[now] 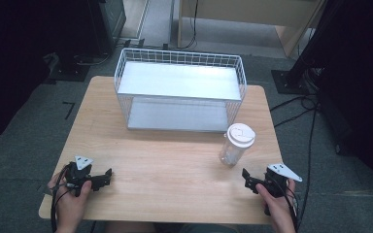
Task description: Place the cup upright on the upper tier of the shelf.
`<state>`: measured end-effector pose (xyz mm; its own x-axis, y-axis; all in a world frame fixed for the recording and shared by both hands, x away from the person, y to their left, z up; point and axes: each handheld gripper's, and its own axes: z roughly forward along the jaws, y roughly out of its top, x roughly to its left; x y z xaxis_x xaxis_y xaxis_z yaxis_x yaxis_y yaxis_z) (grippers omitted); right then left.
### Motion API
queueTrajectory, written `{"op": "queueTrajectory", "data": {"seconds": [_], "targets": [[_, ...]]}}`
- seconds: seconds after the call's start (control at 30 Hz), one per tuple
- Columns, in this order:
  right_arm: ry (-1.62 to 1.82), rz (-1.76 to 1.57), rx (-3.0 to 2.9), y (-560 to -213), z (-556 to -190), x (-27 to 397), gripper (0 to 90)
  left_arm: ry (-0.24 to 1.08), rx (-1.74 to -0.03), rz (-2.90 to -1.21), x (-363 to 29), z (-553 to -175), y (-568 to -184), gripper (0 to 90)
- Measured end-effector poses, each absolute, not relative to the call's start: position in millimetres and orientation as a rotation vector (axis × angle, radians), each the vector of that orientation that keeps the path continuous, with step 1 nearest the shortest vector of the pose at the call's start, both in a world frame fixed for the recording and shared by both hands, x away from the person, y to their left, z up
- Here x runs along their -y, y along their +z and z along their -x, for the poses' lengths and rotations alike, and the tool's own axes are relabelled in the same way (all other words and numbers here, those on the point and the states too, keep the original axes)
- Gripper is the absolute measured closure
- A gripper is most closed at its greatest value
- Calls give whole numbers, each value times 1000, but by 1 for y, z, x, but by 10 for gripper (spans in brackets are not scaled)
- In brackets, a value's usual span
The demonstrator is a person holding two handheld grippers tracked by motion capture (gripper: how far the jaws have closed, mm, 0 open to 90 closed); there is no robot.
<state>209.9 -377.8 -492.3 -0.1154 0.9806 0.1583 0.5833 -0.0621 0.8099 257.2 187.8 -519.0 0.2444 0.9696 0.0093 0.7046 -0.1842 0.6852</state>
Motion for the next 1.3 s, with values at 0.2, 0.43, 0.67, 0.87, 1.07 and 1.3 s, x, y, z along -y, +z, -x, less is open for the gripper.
{"op": "queueTrajectory", "data": {"seconds": [0.2,0.43,0.67,0.87,1.07,1.3], "targets": [[1091,-1647,-1705,-487,-225,362,14,612,-1522,-1962,-188,-257,-519,0],[1096,-1632,-1713,-483,-245,350,0,611,-1522,-1960,-188,-257,-519,0],[1118,-1602,-1722,-479,-260,335,0,611,-1523,-1958,-188,-257,-519,0],[1149,-1557,-1686,-473,-275,322,1,605,-1522,-1958,-188,-258,-519,0],[1183,-1529,-1638,-469,-282,314,38,604,-1522,-1960,-188,-258,-519,0],[1199,-1524,-1557,-460,-289,307,117,606,-1521,-1960,-188,-258,-519,0]]}}
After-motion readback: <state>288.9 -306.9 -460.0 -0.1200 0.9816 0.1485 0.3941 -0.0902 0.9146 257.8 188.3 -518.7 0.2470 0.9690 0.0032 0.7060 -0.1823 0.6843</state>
